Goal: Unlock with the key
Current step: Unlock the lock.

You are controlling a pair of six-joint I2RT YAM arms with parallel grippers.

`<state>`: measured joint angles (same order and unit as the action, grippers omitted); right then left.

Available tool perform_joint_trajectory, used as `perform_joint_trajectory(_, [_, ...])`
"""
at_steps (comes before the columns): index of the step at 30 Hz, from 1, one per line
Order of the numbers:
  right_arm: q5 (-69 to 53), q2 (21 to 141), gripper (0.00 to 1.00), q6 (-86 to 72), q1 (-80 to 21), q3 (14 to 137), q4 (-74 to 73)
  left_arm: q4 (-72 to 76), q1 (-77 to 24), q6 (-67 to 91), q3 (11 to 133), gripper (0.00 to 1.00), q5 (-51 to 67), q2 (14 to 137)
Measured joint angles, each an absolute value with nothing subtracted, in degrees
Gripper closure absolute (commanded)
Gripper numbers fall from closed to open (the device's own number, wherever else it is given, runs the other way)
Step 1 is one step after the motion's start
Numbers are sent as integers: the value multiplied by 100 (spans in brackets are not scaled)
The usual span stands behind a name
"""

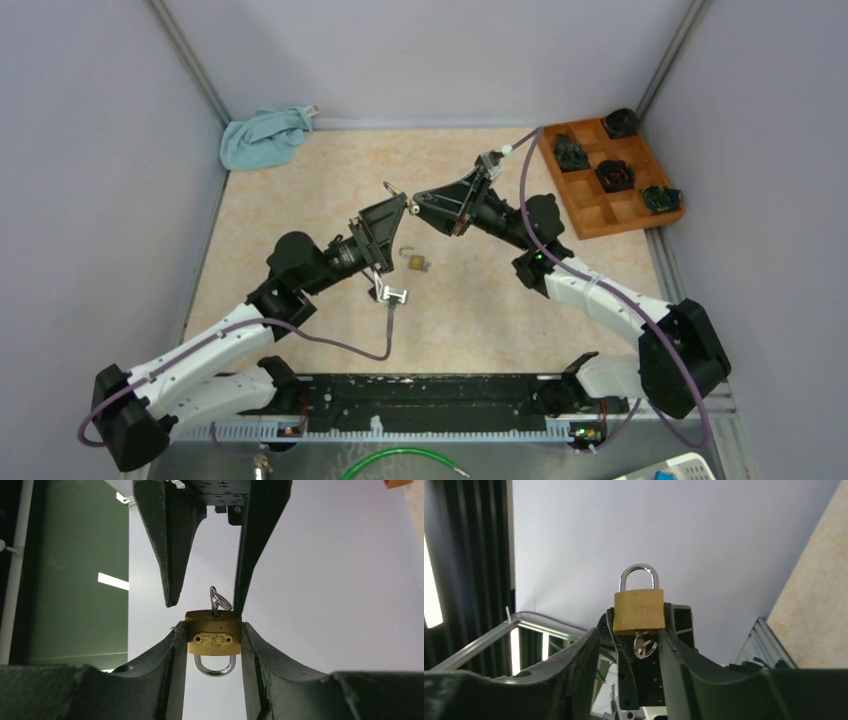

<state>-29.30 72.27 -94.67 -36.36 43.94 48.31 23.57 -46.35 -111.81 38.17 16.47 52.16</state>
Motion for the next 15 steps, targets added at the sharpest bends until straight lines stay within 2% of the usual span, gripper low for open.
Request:
perform_joint_trajectory(4, [-3157,7076,34,-8820,-3339,4407,4383,2187,-4652,-10975,3848,100,1623,5234])
perform_joint_trajectory(6, [-3214,6860,30,-8353,-3210,4456,3911,2053,-4654,-10857,3879,100,1608,5234])
perform_joint_trajectory(11, [-3199,6213,27,-6517,-3127,5015,2493,1525,-4676,-10377,4200,100,1533,5251])
perform_joint_trajectory(15, [-2932,5774,27,-4995,-3218,5229,1892,1033,-4762,-9808,4766,100,1398,5387])
